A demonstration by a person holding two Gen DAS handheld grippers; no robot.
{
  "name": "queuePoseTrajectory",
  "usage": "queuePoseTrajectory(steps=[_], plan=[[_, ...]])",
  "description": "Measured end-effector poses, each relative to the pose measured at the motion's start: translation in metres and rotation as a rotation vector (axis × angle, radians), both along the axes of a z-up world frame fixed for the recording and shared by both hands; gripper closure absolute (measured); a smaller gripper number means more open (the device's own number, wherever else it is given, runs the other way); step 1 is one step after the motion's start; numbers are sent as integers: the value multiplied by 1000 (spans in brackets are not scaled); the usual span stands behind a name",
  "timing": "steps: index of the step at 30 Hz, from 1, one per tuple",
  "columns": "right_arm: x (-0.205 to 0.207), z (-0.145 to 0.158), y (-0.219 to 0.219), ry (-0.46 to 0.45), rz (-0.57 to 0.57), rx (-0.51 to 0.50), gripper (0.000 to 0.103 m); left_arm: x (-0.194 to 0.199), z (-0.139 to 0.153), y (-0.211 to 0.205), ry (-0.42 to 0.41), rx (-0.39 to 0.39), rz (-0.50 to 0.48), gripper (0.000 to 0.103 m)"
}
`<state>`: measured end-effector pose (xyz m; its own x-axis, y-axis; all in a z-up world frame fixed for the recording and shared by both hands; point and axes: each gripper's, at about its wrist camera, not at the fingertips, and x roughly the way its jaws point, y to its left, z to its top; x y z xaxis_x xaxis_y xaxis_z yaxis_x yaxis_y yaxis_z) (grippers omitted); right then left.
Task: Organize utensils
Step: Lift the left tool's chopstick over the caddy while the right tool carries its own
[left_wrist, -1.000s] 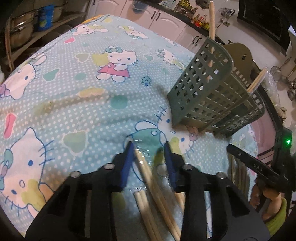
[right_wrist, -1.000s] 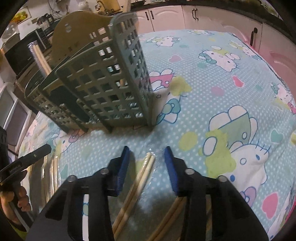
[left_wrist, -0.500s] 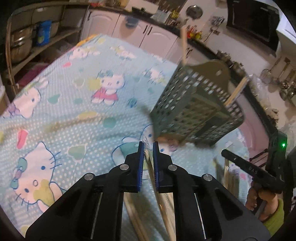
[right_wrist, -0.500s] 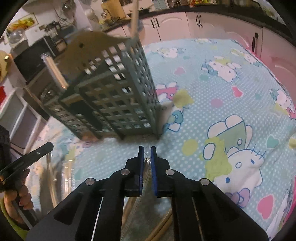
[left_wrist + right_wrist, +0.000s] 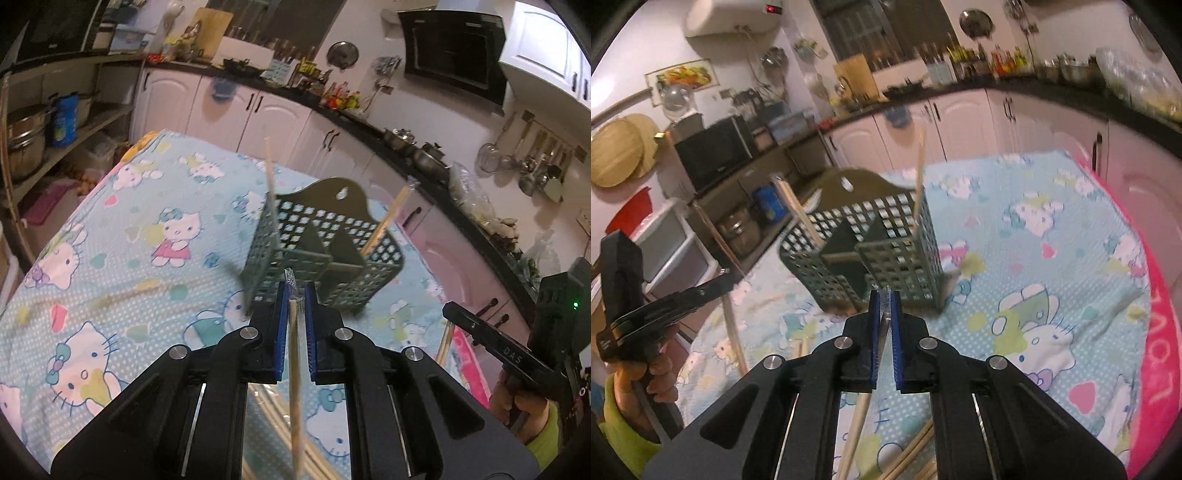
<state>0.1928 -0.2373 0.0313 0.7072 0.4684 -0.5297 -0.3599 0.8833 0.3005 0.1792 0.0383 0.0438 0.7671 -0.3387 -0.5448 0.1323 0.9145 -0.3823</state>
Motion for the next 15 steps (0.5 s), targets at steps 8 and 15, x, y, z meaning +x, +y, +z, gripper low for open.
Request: queuePoseTrajectory(steps=[8,15], plan=[[-23,19,-7,-107,-13,-18,97,-4,16,-14,-40,8,-38,100],[-31,36,-11,-165,-11,-11,98,-7,40,-26,-94,8,-74,100]])
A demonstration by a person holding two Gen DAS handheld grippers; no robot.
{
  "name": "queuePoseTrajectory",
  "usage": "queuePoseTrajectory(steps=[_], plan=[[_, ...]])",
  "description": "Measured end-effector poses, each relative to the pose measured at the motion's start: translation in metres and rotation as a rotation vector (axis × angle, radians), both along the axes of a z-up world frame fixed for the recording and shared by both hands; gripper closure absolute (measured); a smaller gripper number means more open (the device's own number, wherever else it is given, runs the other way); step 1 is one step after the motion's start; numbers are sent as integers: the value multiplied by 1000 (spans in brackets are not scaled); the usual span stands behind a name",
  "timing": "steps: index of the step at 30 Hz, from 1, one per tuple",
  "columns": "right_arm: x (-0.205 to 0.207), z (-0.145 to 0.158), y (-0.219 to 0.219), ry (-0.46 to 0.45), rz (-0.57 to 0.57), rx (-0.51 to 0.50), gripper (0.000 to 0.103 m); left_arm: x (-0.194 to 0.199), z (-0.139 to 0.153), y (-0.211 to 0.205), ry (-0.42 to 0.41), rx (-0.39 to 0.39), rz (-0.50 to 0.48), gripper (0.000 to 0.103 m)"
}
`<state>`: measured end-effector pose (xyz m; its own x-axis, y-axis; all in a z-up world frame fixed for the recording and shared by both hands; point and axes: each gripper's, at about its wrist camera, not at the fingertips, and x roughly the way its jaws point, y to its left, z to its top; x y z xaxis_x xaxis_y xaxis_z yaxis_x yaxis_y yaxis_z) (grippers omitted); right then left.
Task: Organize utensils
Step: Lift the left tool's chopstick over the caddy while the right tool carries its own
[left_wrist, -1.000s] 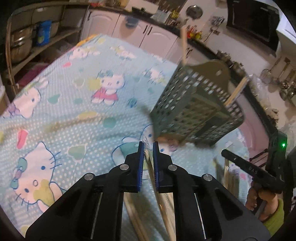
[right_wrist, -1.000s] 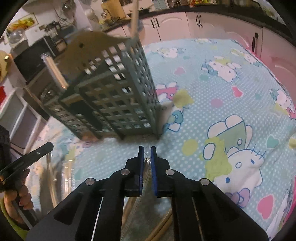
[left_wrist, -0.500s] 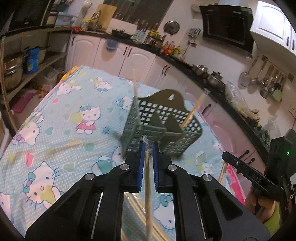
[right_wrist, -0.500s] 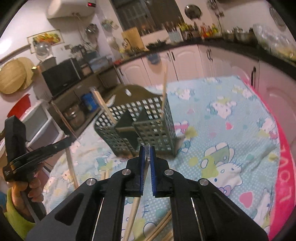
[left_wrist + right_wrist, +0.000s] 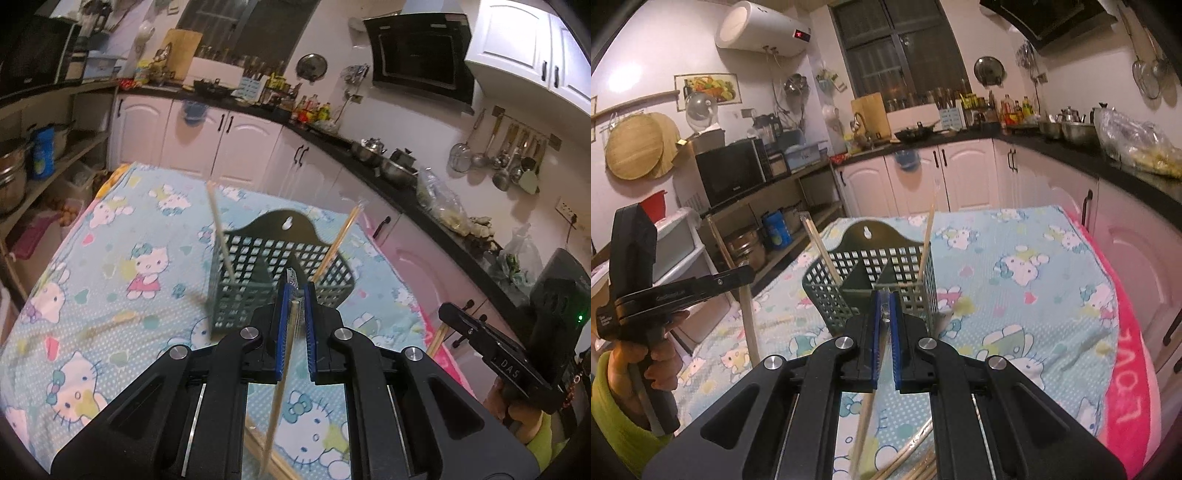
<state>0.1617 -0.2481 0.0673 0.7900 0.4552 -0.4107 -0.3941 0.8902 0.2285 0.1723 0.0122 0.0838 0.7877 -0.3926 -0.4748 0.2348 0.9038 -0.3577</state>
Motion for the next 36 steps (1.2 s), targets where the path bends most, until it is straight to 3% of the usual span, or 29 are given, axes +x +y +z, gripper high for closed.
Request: queuePoseTrajectory(steps=[14,36], plan=[[0,46,1,-114,-7,-19,98,13,48,-15,-95,2,-36,100],[32,111,10,-234,-30,18,98,53,119,-26,-244,39,6,100]])
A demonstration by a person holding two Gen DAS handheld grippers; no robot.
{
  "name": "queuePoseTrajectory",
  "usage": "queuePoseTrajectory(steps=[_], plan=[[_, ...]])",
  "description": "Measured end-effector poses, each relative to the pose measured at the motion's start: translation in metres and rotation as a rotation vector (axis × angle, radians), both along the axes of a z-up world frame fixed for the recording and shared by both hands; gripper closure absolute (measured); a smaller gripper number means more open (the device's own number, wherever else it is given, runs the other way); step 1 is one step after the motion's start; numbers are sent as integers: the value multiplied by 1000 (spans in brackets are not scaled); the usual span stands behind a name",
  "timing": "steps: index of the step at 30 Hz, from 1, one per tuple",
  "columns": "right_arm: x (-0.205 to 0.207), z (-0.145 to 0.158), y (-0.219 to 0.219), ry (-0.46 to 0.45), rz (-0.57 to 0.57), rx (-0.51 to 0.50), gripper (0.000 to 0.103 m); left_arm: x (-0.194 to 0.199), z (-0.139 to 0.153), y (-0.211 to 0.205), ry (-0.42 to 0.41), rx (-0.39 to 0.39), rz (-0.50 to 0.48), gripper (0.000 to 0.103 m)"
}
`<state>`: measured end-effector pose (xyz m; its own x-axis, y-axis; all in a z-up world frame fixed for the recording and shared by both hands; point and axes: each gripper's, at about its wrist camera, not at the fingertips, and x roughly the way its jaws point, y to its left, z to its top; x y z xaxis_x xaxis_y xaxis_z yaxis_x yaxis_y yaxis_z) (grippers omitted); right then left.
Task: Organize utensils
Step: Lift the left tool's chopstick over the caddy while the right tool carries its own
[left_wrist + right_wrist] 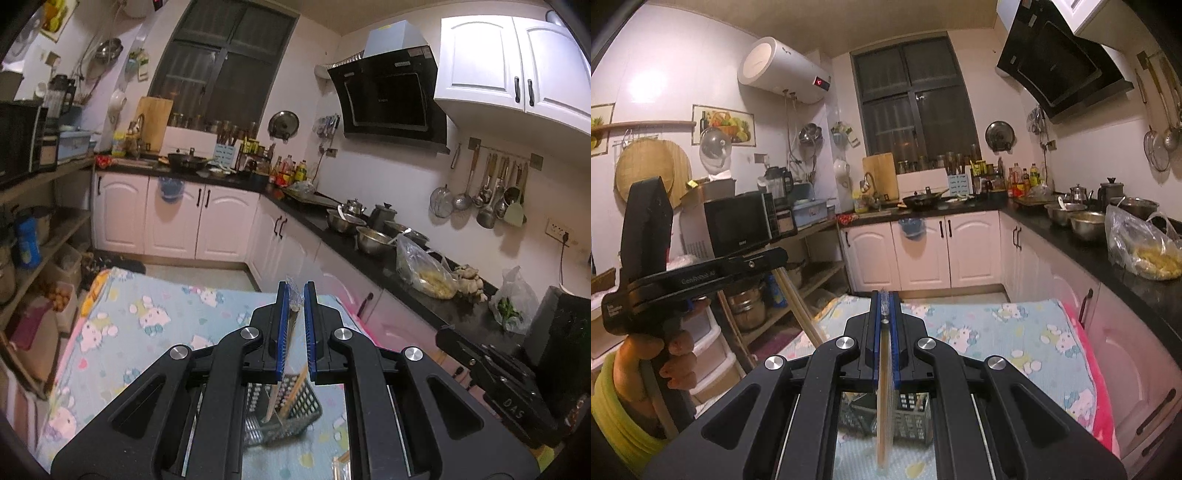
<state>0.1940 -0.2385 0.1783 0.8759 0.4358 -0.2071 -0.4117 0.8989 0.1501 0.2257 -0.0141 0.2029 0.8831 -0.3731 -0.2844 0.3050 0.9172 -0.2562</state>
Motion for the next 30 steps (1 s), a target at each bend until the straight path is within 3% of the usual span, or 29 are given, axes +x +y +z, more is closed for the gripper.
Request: queuePoseTrajectory(steps=[13,30], plan=[[39,23,7,-46,-36,13,98,29,-9,-8,-11,37,37,100],[93,-10,26,-45,-76,1,98,49,-69,-1,79,23,29,100]])
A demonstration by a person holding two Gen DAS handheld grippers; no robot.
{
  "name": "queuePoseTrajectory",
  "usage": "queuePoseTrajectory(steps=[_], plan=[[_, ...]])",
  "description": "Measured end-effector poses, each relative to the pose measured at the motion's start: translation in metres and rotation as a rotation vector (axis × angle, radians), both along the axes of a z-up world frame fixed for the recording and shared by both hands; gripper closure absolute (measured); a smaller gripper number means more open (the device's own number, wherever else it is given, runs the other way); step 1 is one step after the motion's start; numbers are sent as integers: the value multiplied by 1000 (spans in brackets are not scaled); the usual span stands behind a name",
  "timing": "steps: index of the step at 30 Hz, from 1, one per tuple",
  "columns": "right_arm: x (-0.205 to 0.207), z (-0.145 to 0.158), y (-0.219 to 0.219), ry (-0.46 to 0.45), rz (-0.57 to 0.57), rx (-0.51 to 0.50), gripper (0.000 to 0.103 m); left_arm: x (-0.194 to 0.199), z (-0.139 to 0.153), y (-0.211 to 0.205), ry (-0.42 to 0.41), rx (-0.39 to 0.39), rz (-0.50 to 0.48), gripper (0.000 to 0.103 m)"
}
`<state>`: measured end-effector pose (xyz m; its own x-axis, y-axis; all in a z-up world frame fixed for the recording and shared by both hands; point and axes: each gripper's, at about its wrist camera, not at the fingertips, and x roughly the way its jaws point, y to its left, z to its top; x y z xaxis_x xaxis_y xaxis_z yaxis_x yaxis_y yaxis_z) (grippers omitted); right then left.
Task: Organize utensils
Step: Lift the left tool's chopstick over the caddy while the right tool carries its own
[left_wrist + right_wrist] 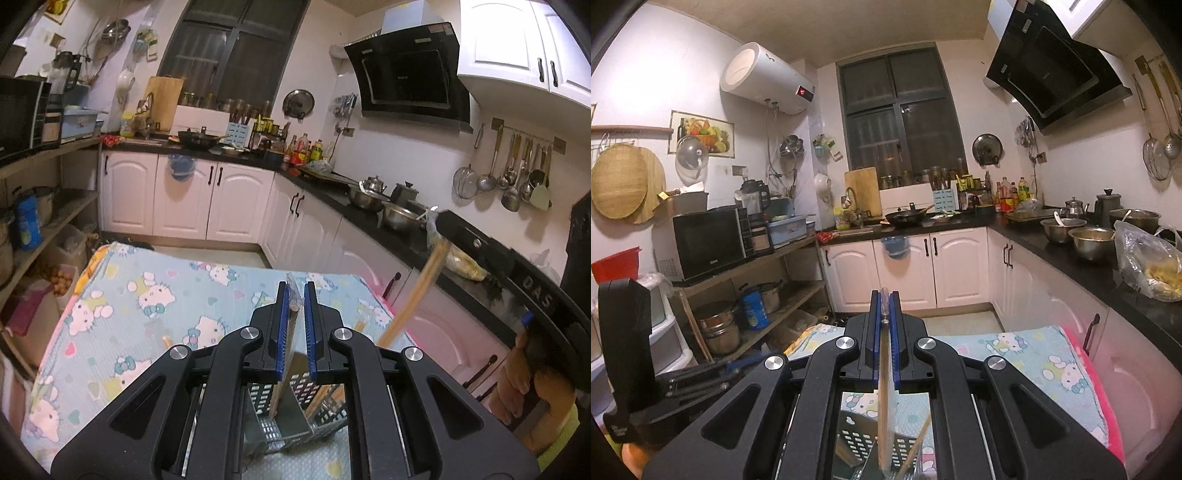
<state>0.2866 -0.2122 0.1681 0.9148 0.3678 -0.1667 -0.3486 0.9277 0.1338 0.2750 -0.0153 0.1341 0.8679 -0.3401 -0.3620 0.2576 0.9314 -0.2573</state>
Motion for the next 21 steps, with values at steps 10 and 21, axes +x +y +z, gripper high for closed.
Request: queuePoseTrajectory(steps=[10,21], plan=[[20,-29,9,27,-11,-8,98,2,-25,2,41,-15,-3,100],[31,-63,14,60,-21,2,98,1,-40,4,62,-13,0,99]])
